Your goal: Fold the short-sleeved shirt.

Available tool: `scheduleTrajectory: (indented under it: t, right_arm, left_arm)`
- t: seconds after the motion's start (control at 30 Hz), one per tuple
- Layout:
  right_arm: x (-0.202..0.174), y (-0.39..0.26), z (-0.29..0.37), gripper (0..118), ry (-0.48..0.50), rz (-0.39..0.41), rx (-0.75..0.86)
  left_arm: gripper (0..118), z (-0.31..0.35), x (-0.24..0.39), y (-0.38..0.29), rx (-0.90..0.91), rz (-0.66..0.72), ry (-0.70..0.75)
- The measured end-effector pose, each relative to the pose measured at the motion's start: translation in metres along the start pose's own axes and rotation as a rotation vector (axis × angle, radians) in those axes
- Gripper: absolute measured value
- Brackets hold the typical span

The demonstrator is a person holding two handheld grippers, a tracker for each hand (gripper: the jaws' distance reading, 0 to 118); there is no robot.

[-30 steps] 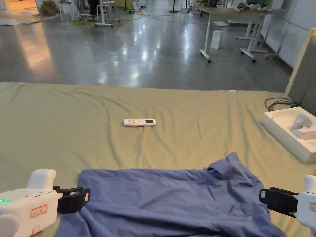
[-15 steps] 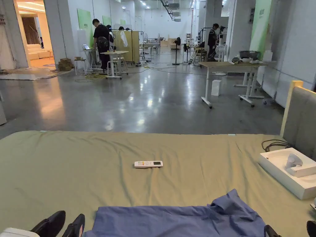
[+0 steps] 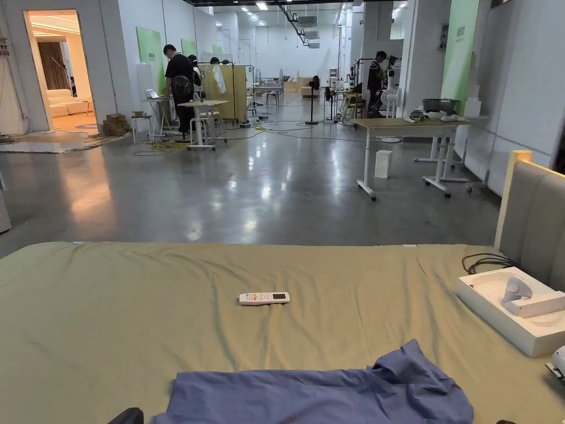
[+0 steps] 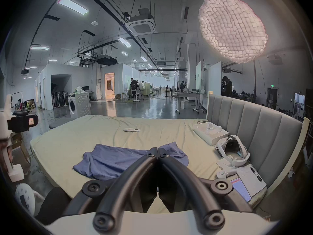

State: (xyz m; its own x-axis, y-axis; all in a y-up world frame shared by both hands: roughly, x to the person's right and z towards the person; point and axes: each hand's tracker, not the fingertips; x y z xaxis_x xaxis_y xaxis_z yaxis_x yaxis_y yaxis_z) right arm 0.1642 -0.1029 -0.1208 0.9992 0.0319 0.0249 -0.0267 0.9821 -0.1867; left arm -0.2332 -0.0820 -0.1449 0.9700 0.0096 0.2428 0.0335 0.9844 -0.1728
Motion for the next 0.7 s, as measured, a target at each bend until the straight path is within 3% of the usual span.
scheduleTrajectory:
  t: [0.37,0.53,0.6,0.67,0.7]
  right_arm:
    - [-0.002,-0.002,-0.001,0,0.028,-0.032,-0.008]
    - [0.001,-0.009,-0.003,0,0.065,-0.073,-0.052]
    - [0.002,-0.015,-0.004,0,0.069,-0.081,-0.069]
    - [0.004,-0.021,-0.006,0,0.063,-0.096,-0.089]
    - [0.006,-0.024,-0.008,0,0.064,-0.107,-0.106]
  left_arm:
    - [1,-0.01,-0.011,-0.015,-0.043,-0.009,-0.014]
    - [4,-0.038,-0.041,-0.033,-0.14,0.064,-0.034]
    - [30,-0.055,-0.057,-0.043,-0.188,0.094,-0.029]
    - [74,-0.076,-0.073,-0.054,-0.263,0.124,-0.014]
    - [84,-0.088,-0.083,-0.063,-0.291,0.183,-0.014]
